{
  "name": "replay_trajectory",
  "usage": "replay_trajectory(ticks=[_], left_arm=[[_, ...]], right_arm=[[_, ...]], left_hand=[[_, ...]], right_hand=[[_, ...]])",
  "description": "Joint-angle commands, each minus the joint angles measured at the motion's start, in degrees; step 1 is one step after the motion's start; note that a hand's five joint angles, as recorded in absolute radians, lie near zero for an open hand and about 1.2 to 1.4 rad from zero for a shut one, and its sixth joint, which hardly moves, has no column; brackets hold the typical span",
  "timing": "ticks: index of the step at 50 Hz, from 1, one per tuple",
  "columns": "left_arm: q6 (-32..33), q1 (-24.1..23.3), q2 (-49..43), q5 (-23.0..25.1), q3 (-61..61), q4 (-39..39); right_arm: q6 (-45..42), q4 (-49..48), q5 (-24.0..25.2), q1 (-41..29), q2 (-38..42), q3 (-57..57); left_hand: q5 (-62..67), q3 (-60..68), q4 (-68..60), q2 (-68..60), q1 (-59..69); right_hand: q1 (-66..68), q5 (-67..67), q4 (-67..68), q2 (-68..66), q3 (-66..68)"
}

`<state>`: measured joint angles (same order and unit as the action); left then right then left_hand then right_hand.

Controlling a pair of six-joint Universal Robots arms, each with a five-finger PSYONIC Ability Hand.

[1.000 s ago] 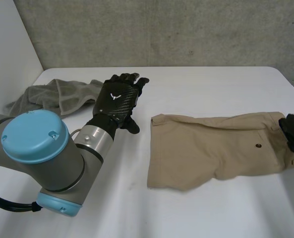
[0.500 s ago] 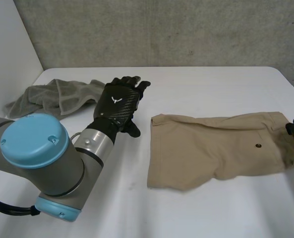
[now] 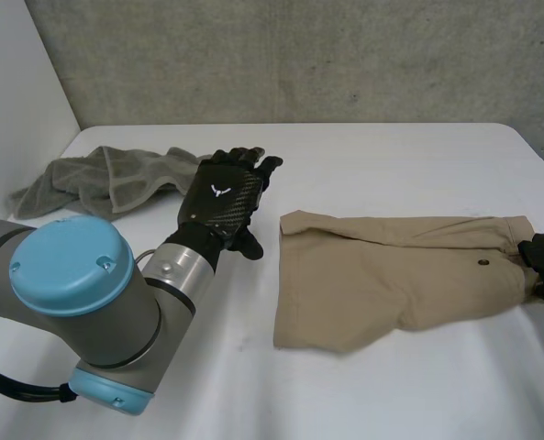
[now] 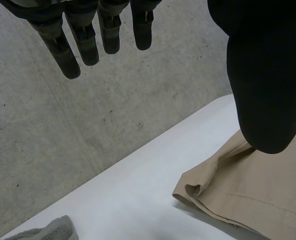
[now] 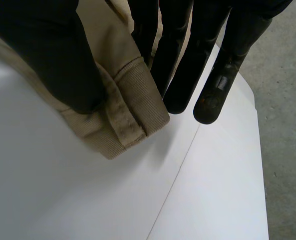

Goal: Fold the laundry.

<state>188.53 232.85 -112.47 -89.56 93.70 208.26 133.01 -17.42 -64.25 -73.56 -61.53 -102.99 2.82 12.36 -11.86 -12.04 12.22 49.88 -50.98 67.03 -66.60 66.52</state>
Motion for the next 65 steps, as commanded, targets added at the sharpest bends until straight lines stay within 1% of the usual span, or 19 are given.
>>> replay_trajectory(ticks=[1,10,14,20,23,27,30,38,39,42,45,49,50,53,54,56,58,61,65], left_arm=[[0.0,0.0,0.0,0.0,0.0,0.0],[0.0,0.2,0.3,-0.1,0.0,0.0],[0.0,0.2,0.6,-0.1,0.0,0.0],[0.0,0.2,1.1,-0.1,0.0,0.0],[0.0,0.3,1.7,-0.2,0.1,0.0],[0.0,0.4,1.9,-0.2,0.0,0.0],[0.0,0.5,2.0,-0.2,0.0,0.0],[0.0,0.6,2.4,-0.2,0.0,0.0],[0.0,0.6,2.4,-0.2,0.0,0.0],[0.0,0.7,2.4,-0.2,-0.1,0.0],[0.0,0.8,2.6,-0.2,-0.2,0.0],[-0.1,0.9,3.3,-0.2,-1.1,0.2],[-0.1,1.1,3.5,-0.2,-1.2,0.2],[-0.4,1.2,3.8,-0.2,-2.5,0.2],[-0.6,1.0,3.8,-0.2,-3.0,0.0],[-2.0,0.4,3.7,-0.1,-4.7,-0.5],[-3.3,-0.5,3.2,0.0,-6.1,-1.3],[-5.6,-2.5,1.1,0.1,-9.4,-4.8],[-6.9,-6.2,-6.3,0.0,-15.7,-11.3]], right_arm=[[-0.1,0.0,-0.4,0.0,-0.4,0.9],[-3.5,1.1,-1.3,-0.3,-4.7,1.1],[-7.0,1.9,-1.3,-4.0,-8.5,1.3],[-7.8,3.6,-0.8,-16.4,-14.4,3.4],[-8.1,3.9,0.1,-21.3,-14.5,3.8],[-8.8,3.8,1.0,-31.2,-14.0,4.9],[-10.9,4.0,2.9,-39.4,-10.7,5.6],[-15.9,6.2,2.2,-49.2,-1.5,7.6],[-15.9,6.5,1.9,-49.5,-1.3,8.1],[-14.1,6.9,0.8,-49.8,-1.5,8.5],[-10.0,6.3,0.0,-50.0,-2.4,8.7],[4.6,6.3,-1.3,-48.3,-10.0,9.0],[12.1,6.6,-1.8,-46.9,-12.9,8.9],[23.2,6.7,-2.8,-44.1,-16.3,9.1],[29.7,7.2,-3.8,-41.0,-18.1,9.2],[34.9,8.9,-4.7,-37.6,-19.8,9.4],[39.1,13.4,-5.6,-32.8,-21.6,10.2],[39.8,17.6,-6.1,-29.3,-21.2,11.3],[38.9,20.1,-6.2,-28.3,-14.5,13.7]], left_hand=[[-2.8,-2.4,1.9,2.0,-2.2],[-2.8,-2.4,1.9,2.0,-2.2],[-2.8,-2.4,1.9,2.0,-2.2],[-2.8,-2.4,1.9,2.0,-2.2],[-2.8,-2.4,1.9,2.0,-2.2],[-2.8,-2.4,1.9,2.0,-2.2],[-2.8,-2.4,1.9,2.0,-2.2],[-2.8,-2.4,1.9,2.0,-2.2],[-2.8,-2.4,1.9,2.0,-2.2],[-2.8,-2.4,1.9,2.0,-2.2],[-2.8,-2.4,1.9,2.0,-2.2],[-2.8,-2.4,1.9,2.0,-2.2],[-2.8,-2.4,1.9,2.0,-2.2],[-2.8,-2.4,1.9,2.0,-2.2],[-2.8,-2.4,1.9,2.0,-2.2],[-2.8,-2.4,1.9,2.0,-2.2],[-2.8,-2.3,1.8,2.0,-2.2],[-2.6,-2.2,1.6,1.8,-2.0],[-2.4,-2.0,1.5,1.7,-1.8]], right_hand=[[30.1,-19.0,13.0,-13.4,13.5],[30.1,-19.0,13.0,-13.4,13.5],[30.1,-19.0,13.0,-13.4,13.5],[30.1,-19.0,13.0,-13.4,13.5],[30.1,-19.0,13.0,-13.4,13.5],[30.1,-19.0,13.0,-13.4,13.5],[30.1,-19.0,13.0,-13.4,13.5],[30.1,-19.0,13.0,-13.4,13.5],[25.4,-14.2,8.2,-8.6,8.7],[-16.8,27.9,-33.9,33.5,-33.4],[-20.9,32.0,-38.1,37.7,-37.6],[-39.9,51.0,-57.0,56.6,-56.5],[-39.9,51.0,-57.0,56.6,-56.5],[-39.9,51.0,-57.0,56.6,-56.5],[-39.9,51.0,-57.0,56.6,-56.5],[-39.9,51.0,-57.0,56.6,-56.5],[-39.9,51.0,-57.0,56.6,-56.5],[-39.9,51.0,-57.0,56.6,-56.5],[-39.9,51.0,-57.0,56.6,-56.5]])
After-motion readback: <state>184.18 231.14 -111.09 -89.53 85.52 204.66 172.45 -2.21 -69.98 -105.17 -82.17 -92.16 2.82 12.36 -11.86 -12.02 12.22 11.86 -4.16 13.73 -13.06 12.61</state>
